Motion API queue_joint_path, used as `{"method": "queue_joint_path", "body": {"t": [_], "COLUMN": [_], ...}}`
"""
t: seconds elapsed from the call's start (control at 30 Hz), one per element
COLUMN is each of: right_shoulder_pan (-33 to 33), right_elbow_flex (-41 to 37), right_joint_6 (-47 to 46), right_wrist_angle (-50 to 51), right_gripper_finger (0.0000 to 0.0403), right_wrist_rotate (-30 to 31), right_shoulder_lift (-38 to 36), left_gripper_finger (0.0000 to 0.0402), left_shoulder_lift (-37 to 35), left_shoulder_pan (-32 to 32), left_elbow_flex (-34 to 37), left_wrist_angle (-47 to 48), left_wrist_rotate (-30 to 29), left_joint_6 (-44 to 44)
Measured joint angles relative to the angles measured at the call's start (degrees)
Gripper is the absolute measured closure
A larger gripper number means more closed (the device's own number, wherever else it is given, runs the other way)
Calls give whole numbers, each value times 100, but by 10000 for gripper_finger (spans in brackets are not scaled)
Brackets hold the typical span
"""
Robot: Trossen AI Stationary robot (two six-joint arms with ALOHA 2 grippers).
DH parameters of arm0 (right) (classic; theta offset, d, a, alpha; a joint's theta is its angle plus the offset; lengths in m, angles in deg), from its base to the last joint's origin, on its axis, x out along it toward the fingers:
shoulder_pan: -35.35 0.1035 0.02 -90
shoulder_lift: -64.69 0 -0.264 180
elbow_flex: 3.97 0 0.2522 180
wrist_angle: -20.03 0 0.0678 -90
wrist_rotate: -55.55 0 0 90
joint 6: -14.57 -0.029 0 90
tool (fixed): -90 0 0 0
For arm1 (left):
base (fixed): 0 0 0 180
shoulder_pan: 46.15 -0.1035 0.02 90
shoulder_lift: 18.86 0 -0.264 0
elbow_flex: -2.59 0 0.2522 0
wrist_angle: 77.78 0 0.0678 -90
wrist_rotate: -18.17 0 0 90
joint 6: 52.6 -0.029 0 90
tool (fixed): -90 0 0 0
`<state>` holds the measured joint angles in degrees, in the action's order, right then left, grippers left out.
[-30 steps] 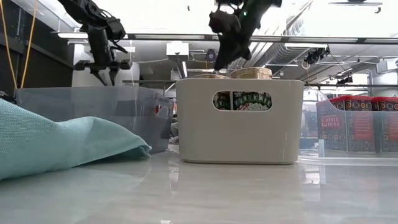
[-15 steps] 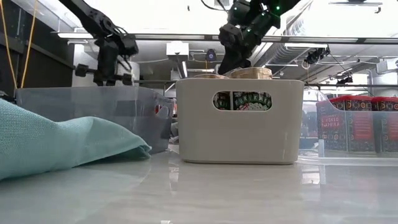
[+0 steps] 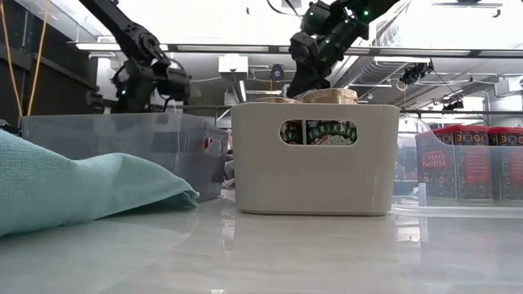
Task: Sort spices by type
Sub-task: Put the top white spice bottle into the black bin
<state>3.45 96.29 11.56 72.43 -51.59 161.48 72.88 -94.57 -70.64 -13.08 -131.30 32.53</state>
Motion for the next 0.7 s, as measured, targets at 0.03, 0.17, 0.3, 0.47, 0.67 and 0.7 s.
{"method": "queue_joint_path", "body": {"t": [0.03,0.17,0.3,0.47,0.67,0.7], "right_shoulder_pan": [0,0,0,4,7,7], "right_elbow_flex": [0,0,0,0,0,0], "right_joint_6": [-2,-17,-195,-414,-603,-604], "right_wrist_angle": [4,3,5,7,0,1], "right_gripper_finger": [403,403,403,403,403,403], "right_wrist_rotate": [1,-1,-2,-3,-5,-14], "right_shoulder_lift": [0,0,0,0,0,0], "left_gripper_finger": [401,401,401,401,401,401], "left_shoulder_lift": [-4,-11,-11,-6,185,220], "left_shoulder_pan": [-19,-31,-71,-401,-355,-370], "left_elbow_flex": [21,53,59,308,330,330], "left_wrist_angle": [-22,-526,-1105,-1237,-1344,-1362], "left_wrist_rotate": [-23,-430,-734,-602,-840,-879], "left_joint_6": [5,-877,-1985,-2001,-2091,-2089]}}
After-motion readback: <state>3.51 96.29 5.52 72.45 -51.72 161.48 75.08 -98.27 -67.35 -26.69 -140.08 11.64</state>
